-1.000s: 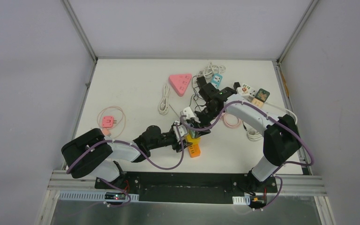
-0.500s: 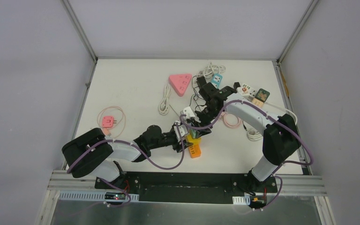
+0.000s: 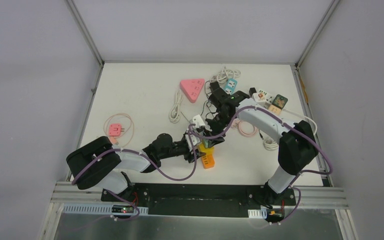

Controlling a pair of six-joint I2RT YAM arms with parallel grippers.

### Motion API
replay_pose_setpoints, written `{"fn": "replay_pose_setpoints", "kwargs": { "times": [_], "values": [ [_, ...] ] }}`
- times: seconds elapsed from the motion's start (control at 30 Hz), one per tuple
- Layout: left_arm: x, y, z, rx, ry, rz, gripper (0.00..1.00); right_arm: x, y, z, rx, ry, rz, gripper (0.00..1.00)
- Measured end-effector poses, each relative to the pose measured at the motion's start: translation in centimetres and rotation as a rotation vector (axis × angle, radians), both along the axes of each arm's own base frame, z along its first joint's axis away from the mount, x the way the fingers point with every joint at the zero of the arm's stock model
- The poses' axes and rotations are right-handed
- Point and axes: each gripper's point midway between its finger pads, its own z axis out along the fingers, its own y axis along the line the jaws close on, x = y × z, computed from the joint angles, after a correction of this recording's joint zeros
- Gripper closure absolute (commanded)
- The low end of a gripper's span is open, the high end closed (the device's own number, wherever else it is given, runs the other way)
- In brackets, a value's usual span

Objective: Pull the plug off the socket
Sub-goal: Remove the plug from the socket.

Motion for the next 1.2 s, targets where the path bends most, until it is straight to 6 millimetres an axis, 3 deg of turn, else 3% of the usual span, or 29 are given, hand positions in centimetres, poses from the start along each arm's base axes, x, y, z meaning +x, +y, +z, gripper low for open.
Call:
{"fn": "replay_pose_setpoints", "kwargs": {
  "times": [0.67, 1.0, 1.2],
  "values": [
    [0.1, -0.1, -0.4, 0.008, 0.007, 0.004, 1.00, -0.1, 0.1, 0.0, -0.014, 0.009, -0.025, 1.00],
    [0.4, -0.5, -0.1, 0.003, 0.003, 0.000, 1.00, 0.4, -0.9, 0.0, 0.053, 0.050, -0.052, 1.00],
    [0.4, -0.5, -0.2, 0.007, 0.006, 0.001, 1.00, 0.1, -0.2, 0.0, 0.013, 0.027, -0.053, 1.00]
  ]
}}
